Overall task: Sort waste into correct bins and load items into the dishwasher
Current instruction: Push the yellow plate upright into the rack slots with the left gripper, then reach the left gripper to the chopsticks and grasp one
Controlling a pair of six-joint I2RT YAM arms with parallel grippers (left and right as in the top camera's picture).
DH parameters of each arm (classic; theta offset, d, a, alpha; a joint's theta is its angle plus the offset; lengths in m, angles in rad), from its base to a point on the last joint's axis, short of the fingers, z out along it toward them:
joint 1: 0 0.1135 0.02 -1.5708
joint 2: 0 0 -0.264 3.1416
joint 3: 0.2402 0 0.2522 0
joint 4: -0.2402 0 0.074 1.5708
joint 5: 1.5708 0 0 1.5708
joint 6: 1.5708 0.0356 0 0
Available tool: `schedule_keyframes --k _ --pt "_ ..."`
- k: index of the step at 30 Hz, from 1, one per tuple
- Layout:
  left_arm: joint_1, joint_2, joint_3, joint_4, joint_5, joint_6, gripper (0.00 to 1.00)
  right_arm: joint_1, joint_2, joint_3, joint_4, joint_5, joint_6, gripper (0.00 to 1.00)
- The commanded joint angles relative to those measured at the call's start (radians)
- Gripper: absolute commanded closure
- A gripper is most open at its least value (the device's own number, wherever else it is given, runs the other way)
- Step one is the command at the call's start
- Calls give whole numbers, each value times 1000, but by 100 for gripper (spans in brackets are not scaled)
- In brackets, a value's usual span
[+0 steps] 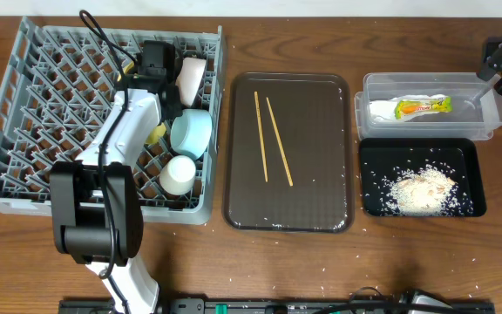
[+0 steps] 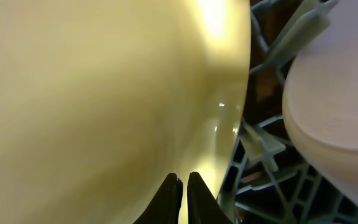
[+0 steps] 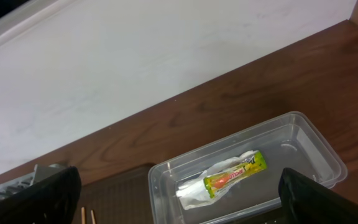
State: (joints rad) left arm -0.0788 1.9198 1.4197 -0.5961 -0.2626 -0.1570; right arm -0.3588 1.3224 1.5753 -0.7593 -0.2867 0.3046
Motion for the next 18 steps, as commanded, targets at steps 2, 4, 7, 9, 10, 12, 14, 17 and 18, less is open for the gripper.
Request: schedule_keyframes --k 2,4,7,9,10,12,14,17,18 --pt "-14 -62 14 -25 -19 -5 92 -4 0 0 -5 6 9 1" --pt "-40 -120 20 -32 -5 -6 87 -4 0 0 -19 6 9 1" --pt "-79 -179 20 -33 43 -5 83 -4 0 0 -52 6 9 1" --pt "-116 -214 20 -38 60 -6 77 -4 0 0 -77 6 9 1" --pt "-136 -227 20 -41 76 -6 75 -4 0 0 -94 6 9 1" --pt "-180 -245 20 -51 124 -20 72 -4 0 0 -123 6 9 1" --pt "-227 -248 19 -64 176 -85 68 -3 0 0 -152 6 9 1" --pt "-290 -230 10 -81 207 -198 61 -3 0 0 -189 6 9 1" --pt "-307 -222 8 -85 208 -244 60 -3 0 0 -201 6 9 1"
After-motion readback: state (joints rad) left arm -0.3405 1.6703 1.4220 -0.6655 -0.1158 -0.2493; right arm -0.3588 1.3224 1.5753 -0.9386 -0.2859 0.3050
